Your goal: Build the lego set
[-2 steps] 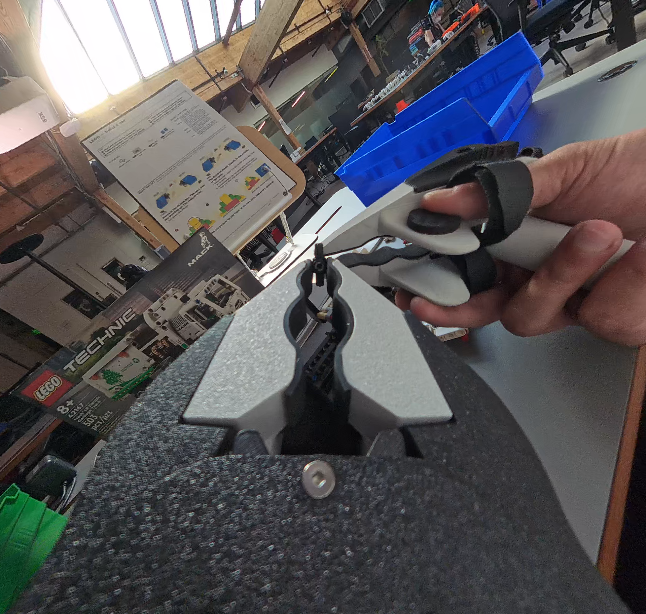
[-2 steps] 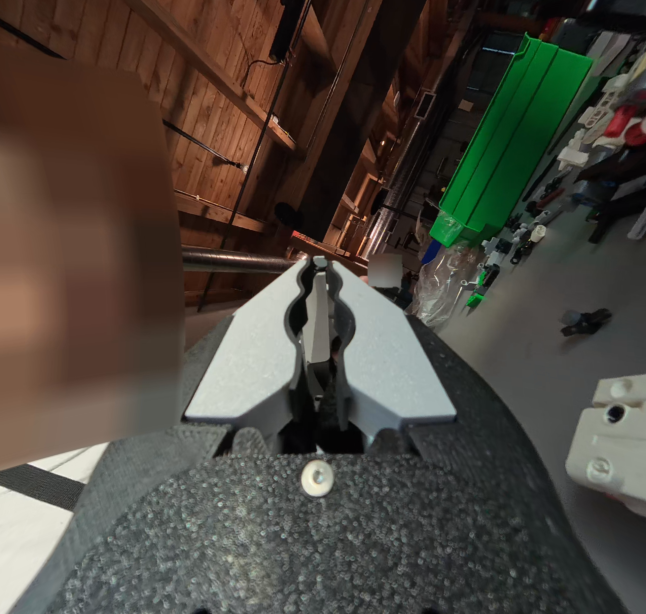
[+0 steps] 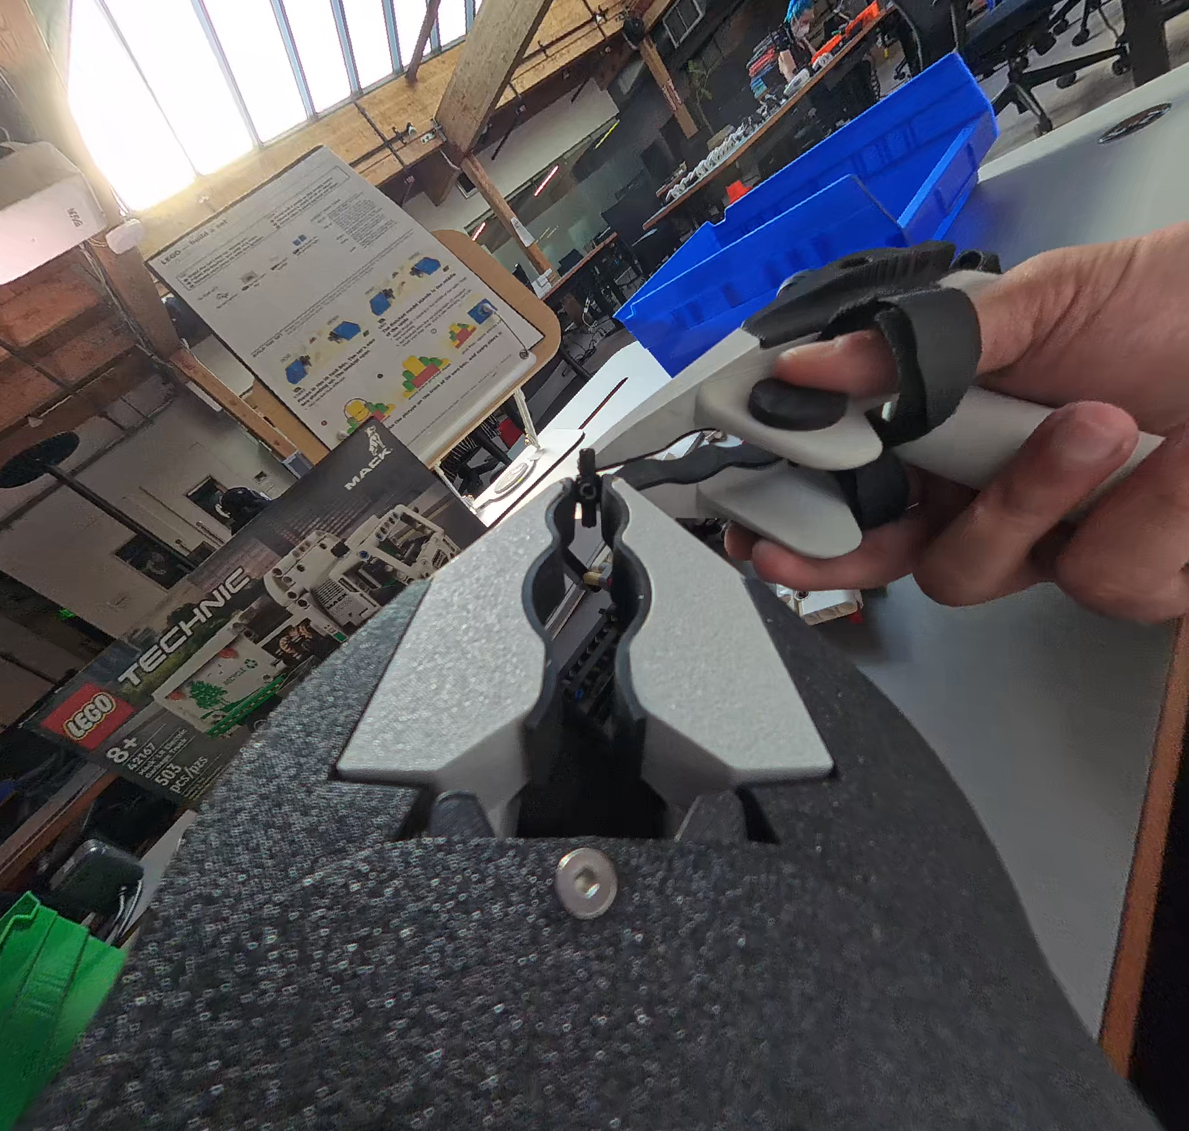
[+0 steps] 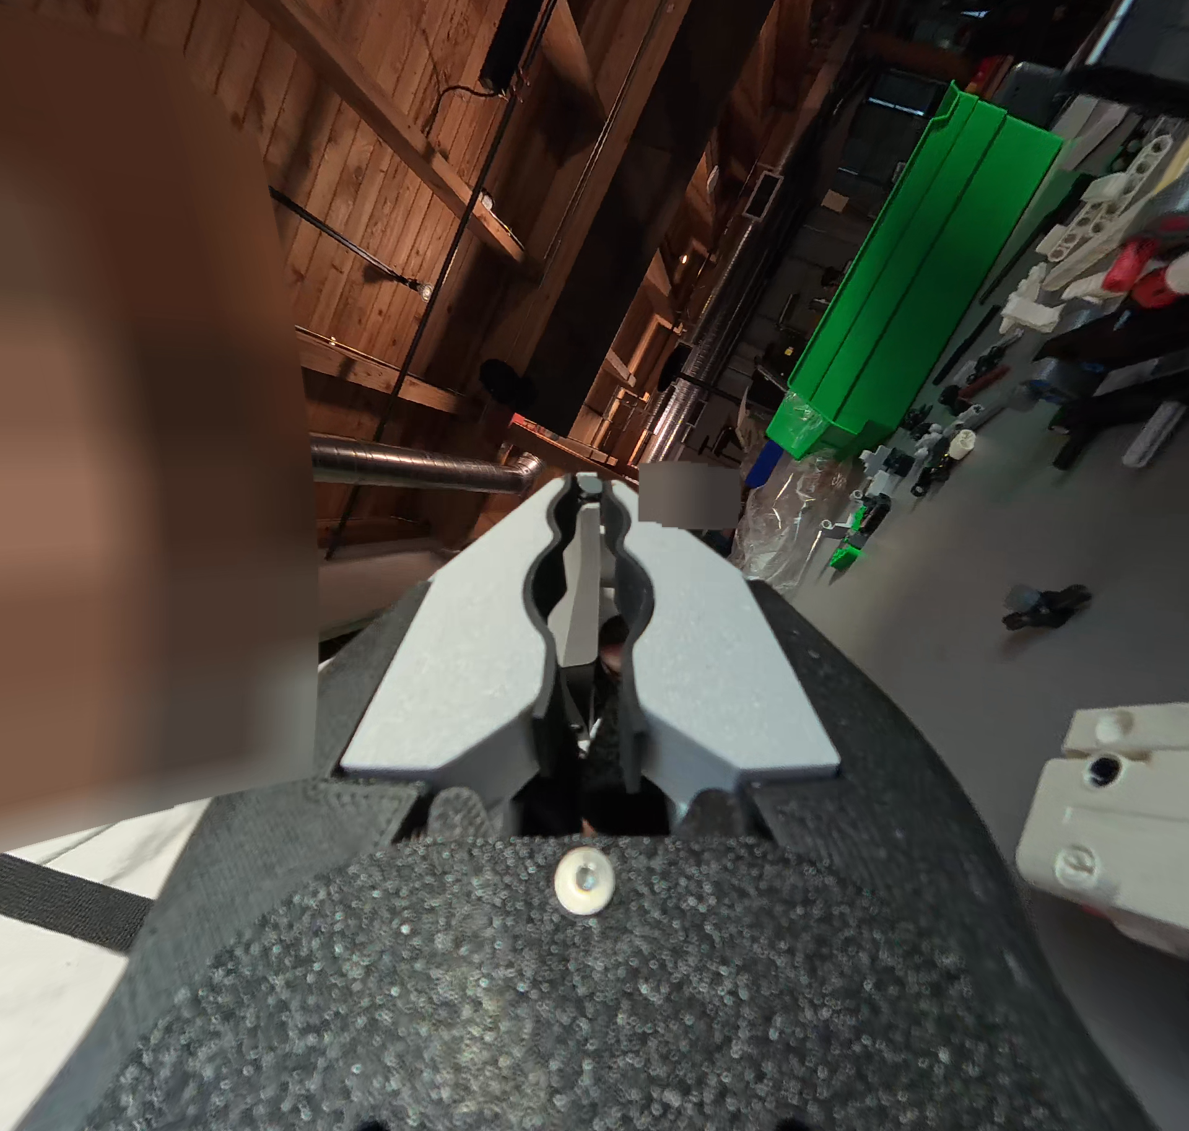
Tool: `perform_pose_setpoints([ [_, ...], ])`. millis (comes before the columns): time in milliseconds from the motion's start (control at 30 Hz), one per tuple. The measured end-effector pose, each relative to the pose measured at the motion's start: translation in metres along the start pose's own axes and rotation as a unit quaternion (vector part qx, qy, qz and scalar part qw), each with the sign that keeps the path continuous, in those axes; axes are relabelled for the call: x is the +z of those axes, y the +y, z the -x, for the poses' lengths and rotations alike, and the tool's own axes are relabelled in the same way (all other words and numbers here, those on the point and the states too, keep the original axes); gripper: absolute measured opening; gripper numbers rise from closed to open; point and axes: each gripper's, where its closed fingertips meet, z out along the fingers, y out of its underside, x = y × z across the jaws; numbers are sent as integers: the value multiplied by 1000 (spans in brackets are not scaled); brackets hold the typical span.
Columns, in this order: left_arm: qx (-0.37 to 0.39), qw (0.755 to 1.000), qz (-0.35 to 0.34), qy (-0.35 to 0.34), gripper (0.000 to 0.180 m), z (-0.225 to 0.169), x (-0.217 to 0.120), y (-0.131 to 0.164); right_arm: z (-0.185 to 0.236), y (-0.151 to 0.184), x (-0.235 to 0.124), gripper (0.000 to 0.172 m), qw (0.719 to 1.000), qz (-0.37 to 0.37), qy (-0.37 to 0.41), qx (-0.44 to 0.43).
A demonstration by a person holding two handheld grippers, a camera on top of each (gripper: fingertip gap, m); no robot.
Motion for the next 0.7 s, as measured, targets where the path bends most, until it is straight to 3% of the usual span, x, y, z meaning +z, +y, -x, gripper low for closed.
perform_pose_setpoints([
  [267,0,1000,-1,6,4,-2,-2,2,-2,2,-1,6,992,33,38,-119],
  [433,3,1000,-12,13,4,-6,-4,-2,-1,1,-3,1,975,60,67,-203],
  [500,13,999,-36,13,4,-9,-6,-11,-18,8,-5,2,960,92,116,-238],
  [600,21,999,-29,-3,4,-6,-4,-10,-5,3,-5,1,969,67,84,-222],
  [700,-12,1000,-10,-1,4,2,-4,1,-16,-15,-18,1,958,61,135,-246],
])
